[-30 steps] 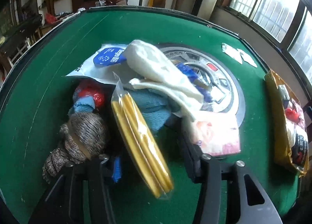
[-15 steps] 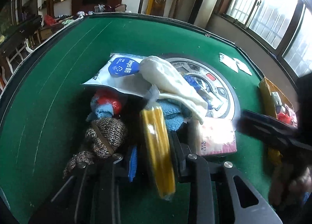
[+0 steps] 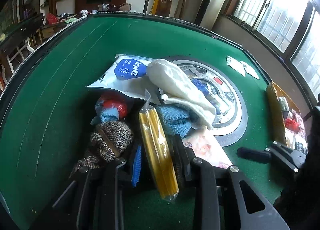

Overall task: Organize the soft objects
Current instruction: 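Grasp the pink tissue pack with the right gripper while the left gripper holds the yellow sponge pack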

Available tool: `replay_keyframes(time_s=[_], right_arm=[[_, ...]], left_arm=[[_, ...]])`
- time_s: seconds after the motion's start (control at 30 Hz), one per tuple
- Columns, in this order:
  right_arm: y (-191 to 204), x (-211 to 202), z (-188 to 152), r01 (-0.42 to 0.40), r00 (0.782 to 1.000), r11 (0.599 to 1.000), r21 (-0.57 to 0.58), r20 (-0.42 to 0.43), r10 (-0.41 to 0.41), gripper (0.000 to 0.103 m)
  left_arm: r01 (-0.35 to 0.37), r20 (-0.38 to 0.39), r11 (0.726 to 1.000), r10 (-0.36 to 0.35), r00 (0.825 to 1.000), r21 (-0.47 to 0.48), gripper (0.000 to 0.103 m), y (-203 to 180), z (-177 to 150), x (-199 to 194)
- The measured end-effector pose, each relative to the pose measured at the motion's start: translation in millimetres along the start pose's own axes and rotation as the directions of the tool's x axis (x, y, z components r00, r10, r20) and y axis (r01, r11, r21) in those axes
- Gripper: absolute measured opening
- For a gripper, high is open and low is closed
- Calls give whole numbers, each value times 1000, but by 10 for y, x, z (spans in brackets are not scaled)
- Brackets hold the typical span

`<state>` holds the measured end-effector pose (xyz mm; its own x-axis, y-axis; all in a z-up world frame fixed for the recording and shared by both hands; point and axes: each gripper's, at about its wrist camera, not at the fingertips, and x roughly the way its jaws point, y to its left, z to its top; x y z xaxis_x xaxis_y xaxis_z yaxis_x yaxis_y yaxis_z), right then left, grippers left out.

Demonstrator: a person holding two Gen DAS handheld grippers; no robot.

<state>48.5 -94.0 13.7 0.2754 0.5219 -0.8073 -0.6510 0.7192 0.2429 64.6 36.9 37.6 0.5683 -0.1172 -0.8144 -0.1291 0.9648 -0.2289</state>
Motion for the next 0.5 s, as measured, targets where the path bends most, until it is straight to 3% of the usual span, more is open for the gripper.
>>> replay_keyframes(time_s=[0.07,0.17,0.27,0.3,0.33,0.37,0.5], right_arm=[[70,27,28,69,997,997,-18,14,-69,79],[182,122,70,80,997,996,-29,5,-80,79],[302,255,132,149,989,988,-46,-3,-149,78],[318,292,144,169,985,984,-53,-13,-169,69],[342,324,150,190,981,980,-61,-12,-191,57],[344,350,157,209,978,976,-65,-13,-210,54],[256,246,90,259,966,965,-37,-11,-260,52]], left_arm=[[-5,0,1000,5,1000,3,29,-7,-1,5],[-11,-6,1000,11,1000,5,29,2,4,25],[-40,-4,999,40,999,34,29,-48,-16,48],[-48,1,998,48,999,43,29,-61,-23,49],[-56,4,997,55,998,49,22,-69,-31,50],[-55,2,997,55,998,49,20,-68,-37,50],[-25,11,999,25,1000,20,19,-11,-28,6]])
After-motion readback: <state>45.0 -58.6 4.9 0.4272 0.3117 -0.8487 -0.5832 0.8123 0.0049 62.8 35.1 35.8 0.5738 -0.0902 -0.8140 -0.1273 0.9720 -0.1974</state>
